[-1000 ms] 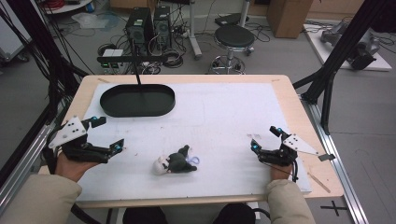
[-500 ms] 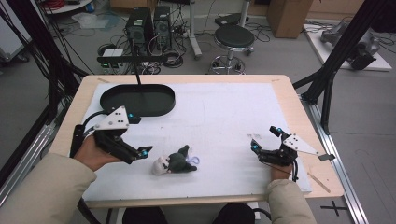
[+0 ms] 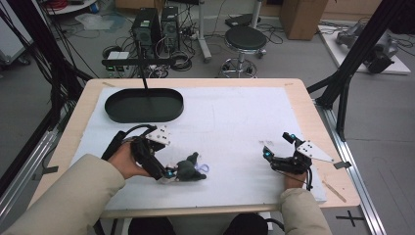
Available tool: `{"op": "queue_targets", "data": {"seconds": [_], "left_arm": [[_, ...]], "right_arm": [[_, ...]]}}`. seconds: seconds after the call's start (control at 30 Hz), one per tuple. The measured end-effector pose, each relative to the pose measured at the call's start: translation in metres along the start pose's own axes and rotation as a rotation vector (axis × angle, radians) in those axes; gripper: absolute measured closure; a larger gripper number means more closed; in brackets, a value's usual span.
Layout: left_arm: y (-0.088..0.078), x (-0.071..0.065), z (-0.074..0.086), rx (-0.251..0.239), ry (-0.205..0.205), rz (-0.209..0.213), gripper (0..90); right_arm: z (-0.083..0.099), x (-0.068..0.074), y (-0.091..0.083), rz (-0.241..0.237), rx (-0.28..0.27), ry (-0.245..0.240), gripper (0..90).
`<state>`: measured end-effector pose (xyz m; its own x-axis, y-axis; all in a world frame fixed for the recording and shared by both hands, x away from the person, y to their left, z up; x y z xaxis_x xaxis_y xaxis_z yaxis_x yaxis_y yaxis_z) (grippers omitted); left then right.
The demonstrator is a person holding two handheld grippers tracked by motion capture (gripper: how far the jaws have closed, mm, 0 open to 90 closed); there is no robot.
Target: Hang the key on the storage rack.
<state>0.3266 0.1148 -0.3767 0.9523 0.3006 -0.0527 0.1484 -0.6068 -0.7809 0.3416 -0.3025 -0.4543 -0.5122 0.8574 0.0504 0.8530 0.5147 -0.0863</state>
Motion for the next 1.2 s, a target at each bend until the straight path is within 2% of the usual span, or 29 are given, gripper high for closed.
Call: {"op": "queue_targets", "data": {"seconds": [0.1,0.17,0.4,0.57,0.6,0.73,0.8,0.87,0.9,1.1,1.17,1.2], "left_arm": [[0.007,0.000,0.001,0.035,-0.014,0.019,1.7],[0.012,0.000,0.002,0.061,-0.007,0.027,1.7],[0.036,-0.003,0.014,0.192,-0.007,0.055,1.8],[0.043,-0.005,0.017,0.229,-0.001,0.058,4.1],[0.046,-0.006,0.019,0.248,0.003,0.057,5.9],[0.049,-0.007,0.019,0.264,0.012,0.060,15.0],[0.049,-0.008,0.019,0.269,0.021,0.071,26.5],[0.047,-0.009,0.020,0.267,0.033,0.091,46.0],[0.047,-0.009,0.020,0.267,0.033,0.091,49.3],[0.046,-0.010,0.021,0.256,0.024,0.075,54.5],[0.046,-0.010,0.020,0.255,0.006,0.077,55.7],[0.046,-0.010,0.020,0.254,-0.018,0.088,56.3]], "right_arm": [[0.000,0.000,0.000,0.002,0.002,0.005,0.5],[0.000,0.000,0.000,0.002,0.002,0.006,0.5],[0.000,0.000,0.000,0.002,0.002,0.005,0.5],[0.000,0.000,0.000,0.003,0.000,0.006,0.5],[0.000,0.000,0.000,0.003,0.001,0.005,0.5],[0.000,0.000,0.000,0.003,0.001,0.006,0.5],[0.000,0.000,0.000,0.004,0.000,0.006,0.5],[0.000,0.000,0.000,0.003,0.000,0.007,0.5],[0.000,0.000,0.000,0.003,0.000,0.007,0.5],[0.000,0.000,0.000,0.002,0.001,0.007,0.5],[0.000,0.000,0.000,0.003,0.000,0.007,0.5],[0.000,0.000,0.000,0.004,0.001,0.006,0.5]]}}
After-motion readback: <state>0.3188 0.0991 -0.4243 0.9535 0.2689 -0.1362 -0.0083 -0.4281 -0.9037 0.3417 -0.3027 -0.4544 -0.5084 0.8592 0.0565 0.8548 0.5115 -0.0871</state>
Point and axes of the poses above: each handheld gripper's, and its own axes: y roughly forward along the jaws, z roughly out of its underside, x roughly to its left, the point moved 3 cm from there along y, roughly forward along the jaws, and after that the axes turned 5 degrees about z, right-handed, at the moved point
